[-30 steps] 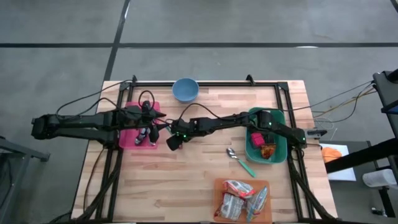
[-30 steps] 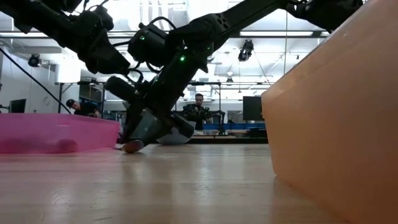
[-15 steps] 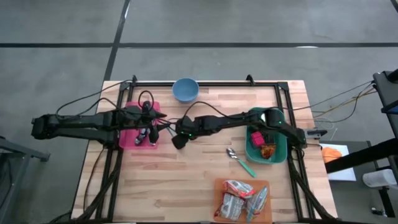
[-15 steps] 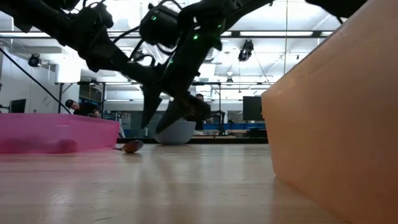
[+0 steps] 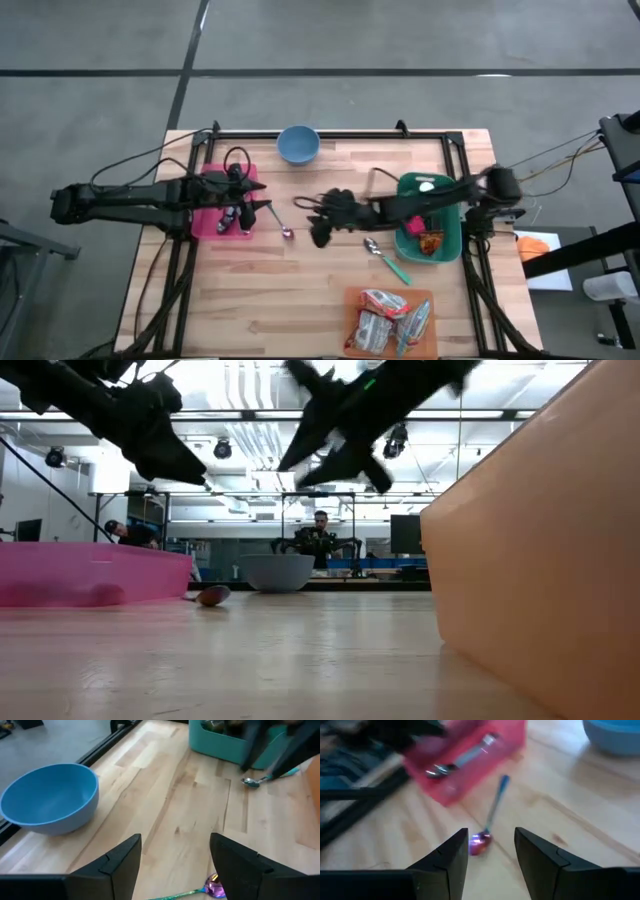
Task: Pick & Place Food Item
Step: Put the purple spoon into the pink bin
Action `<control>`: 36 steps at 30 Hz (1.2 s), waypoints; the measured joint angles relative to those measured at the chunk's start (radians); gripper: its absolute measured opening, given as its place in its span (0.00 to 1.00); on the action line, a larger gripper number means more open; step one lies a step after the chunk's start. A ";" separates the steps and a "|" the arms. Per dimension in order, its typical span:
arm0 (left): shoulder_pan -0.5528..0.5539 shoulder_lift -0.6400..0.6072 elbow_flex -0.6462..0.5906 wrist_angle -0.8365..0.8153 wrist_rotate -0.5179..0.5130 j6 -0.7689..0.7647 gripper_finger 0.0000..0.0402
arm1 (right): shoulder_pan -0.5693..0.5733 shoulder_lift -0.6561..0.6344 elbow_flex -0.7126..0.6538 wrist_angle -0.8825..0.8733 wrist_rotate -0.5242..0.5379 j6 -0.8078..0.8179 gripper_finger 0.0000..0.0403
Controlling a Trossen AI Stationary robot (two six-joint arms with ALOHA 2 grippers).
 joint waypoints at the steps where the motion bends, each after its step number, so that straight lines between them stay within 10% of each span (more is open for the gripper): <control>1: 0.000 0.000 0.000 -0.002 0.000 0.000 0.59 | 0.003 -0.037 -0.047 0.044 0.003 -0.021 0.39; 14: 0.000 0.000 0.000 -0.008 0.000 -0.001 0.59 | 0.028 -0.376 -0.548 0.596 0.011 -0.400 0.39; 36: 0.000 0.000 0.000 -0.026 0.000 -0.001 0.59 | 0.030 -0.765 -0.740 0.593 0.004 -0.608 0.39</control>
